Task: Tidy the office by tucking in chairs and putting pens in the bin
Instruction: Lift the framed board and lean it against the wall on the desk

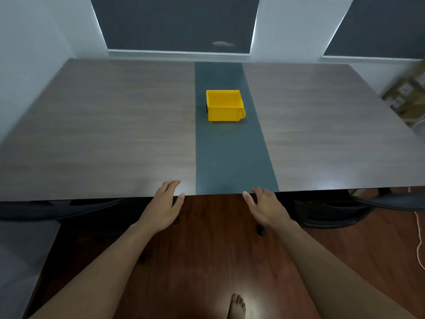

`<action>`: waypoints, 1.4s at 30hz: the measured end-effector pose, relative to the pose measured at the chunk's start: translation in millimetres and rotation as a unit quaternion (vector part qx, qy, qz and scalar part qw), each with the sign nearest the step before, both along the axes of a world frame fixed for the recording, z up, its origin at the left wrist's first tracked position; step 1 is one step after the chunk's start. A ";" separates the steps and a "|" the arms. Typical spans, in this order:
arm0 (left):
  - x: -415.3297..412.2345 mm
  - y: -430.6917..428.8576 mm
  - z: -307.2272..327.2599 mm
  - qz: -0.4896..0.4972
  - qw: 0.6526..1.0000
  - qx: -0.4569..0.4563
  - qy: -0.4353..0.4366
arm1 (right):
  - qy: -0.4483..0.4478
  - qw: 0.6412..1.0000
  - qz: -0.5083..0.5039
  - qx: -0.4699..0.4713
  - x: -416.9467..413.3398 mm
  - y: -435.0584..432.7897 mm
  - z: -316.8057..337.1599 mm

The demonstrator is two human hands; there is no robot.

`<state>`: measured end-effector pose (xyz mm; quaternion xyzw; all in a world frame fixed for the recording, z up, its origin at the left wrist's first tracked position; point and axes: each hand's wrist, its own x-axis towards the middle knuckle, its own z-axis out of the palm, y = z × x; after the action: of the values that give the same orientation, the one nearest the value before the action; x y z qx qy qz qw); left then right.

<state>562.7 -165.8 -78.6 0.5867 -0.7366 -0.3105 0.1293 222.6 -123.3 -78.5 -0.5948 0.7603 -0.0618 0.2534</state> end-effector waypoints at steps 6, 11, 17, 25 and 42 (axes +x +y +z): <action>-87.9 -41.6 -58.2 0.032 0.999 0.025 -0.008 | 0.018 0.998 0.053 0.011 -64.9 -51.8 -57.3; -144.4 -83.2 -112.2 0.027 0.999 0.014 -0.025 | 0.012 0.998 0.063 0.007 -96.9 -98.4 -115.2; -182.2 -133.8 -180.0 -0.019 0.996 -0.031 -0.081 | 0.011 0.997 0.078 -0.011 -110.3 -146.8 -184.9; -189.0 -148.1 -261.2 -0.010 0.978 -0.113 -0.175 | 0.098 0.983 0.065 -0.139 -90.5 -159.7 -259.3; -195.2 -149.4 -282.8 0.059 0.959 -0.206 -0.188 | 0.221 0.946 0.117 -0.208 -95.2 -171.5 -276.0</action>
<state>367.4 -315.2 -361.4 0.6373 -0.7600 -0.0280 0.1245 127.4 -294.8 -354.6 -0.7176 0.6928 -0.0559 -0.0450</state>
